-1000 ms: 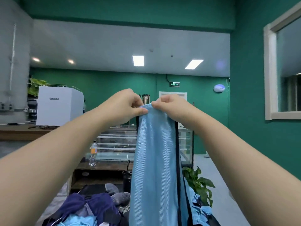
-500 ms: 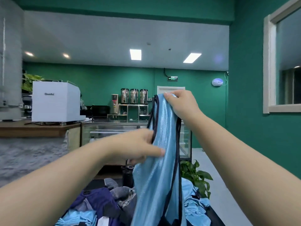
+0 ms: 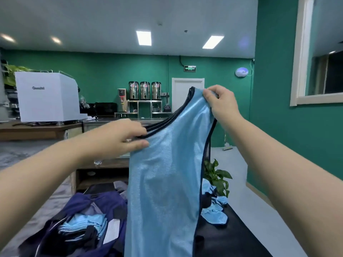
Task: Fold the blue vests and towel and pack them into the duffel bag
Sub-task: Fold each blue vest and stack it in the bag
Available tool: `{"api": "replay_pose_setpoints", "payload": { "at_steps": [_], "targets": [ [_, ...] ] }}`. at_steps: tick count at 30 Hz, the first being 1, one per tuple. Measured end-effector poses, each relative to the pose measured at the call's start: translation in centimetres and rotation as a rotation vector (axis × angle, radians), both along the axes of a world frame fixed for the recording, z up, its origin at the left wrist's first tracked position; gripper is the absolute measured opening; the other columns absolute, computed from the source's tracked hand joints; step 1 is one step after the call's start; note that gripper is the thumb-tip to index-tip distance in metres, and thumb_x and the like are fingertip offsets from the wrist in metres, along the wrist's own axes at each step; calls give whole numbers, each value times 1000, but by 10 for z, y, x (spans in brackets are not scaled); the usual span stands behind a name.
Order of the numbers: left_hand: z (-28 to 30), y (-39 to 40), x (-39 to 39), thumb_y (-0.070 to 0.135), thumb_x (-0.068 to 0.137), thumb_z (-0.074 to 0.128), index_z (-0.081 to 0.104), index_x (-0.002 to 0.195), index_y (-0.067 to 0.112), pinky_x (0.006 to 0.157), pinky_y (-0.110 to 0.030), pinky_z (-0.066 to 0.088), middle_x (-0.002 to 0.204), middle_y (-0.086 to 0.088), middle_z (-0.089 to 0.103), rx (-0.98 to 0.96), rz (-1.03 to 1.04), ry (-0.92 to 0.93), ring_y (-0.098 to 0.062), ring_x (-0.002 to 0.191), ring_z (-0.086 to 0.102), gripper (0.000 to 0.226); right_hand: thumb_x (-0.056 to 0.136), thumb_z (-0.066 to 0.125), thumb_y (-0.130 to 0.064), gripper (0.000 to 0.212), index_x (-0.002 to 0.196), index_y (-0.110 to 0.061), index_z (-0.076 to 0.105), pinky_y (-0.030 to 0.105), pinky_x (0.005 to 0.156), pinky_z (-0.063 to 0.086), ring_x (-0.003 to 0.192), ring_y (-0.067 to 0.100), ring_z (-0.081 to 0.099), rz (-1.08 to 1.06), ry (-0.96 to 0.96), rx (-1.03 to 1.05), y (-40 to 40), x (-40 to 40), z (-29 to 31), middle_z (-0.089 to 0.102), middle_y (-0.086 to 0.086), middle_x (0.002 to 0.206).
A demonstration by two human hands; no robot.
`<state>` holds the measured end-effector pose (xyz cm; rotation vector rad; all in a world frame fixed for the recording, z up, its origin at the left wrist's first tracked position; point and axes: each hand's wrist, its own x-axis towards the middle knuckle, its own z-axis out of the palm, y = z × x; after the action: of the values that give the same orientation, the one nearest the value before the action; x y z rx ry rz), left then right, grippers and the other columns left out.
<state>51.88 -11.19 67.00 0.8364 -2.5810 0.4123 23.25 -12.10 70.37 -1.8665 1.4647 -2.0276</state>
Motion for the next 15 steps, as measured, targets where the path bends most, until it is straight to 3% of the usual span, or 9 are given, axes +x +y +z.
{"api": "replay_pose_setpoints", "payload": {
  "at_steps": [3,7,11,15],
  "targets": [
    [-9,1,-2,69,83,33,47,68,42,65,-10,35,85,26,52,40,-7,-89,5,78,50,34,94,59,-30,14,89,-18,63,25,64,44,68,8,56,-3,84,88,0,1,-12,60,-9,75],
    [-8,12,-2,68,80,43,56,70,30,63,-14,38,80,14,54,114,-44,52,-6,76,53,42,93,61,-30,15,88,-17,64,30,69,49,68,11,59,34,24,53,8,-1,-8,63,-6,76],
    [-8,30,-6,58,75,55,59,69,49,61,-12,39,73,24,58,207,-63,177,1,69,53,11,94,60,-31,16,89,-16,64,25,62,48,65,10,58,35,25,63,15,0,-5,63,-6,76],
    [-12,36,-7,50,70,66,69,83,33,65,-14,46,82,15,69,321,-107,413,-1,72,62,21,92,62,-33,17,82,-20,64,30,68,51,67,13,60,31,-13,63,16,-2,-5,65,-5,77]
  ]
}}
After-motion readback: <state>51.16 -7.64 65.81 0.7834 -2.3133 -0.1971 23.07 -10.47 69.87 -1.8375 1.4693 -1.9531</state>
